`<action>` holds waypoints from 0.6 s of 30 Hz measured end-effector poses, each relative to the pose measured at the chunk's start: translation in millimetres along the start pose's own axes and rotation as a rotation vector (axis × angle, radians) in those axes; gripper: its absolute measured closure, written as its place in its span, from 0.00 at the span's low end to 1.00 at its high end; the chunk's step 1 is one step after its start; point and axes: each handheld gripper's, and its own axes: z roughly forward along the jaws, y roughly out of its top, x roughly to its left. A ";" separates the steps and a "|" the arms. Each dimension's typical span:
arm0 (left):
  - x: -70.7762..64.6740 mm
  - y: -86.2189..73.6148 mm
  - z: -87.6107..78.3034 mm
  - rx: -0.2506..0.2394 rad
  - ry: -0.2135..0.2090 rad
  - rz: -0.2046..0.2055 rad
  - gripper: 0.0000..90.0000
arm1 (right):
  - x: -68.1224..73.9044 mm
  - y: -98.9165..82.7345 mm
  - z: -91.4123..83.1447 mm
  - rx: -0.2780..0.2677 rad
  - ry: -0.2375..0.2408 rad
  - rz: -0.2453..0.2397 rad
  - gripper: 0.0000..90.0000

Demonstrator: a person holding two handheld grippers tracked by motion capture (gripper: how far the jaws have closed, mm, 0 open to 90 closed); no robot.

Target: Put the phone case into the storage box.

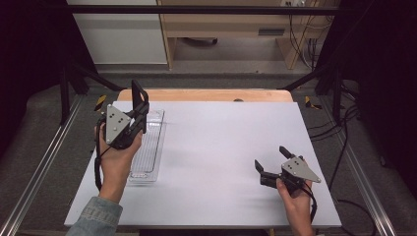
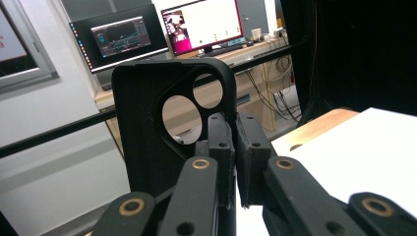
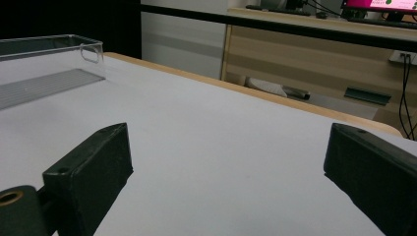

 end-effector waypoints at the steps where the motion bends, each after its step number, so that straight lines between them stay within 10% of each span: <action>1: 0.0 0.0 0.0 0.000 0.000 0.000 0.95 | 0.1 0.1 -0.1 0.000 0.000 0.001 0.05; 18: 9.7 -8.3 13.1 0.016 0.038 -0.088 0.95 | -0.1 0.2 -0.9 -0.005 0.017 0.007 0.05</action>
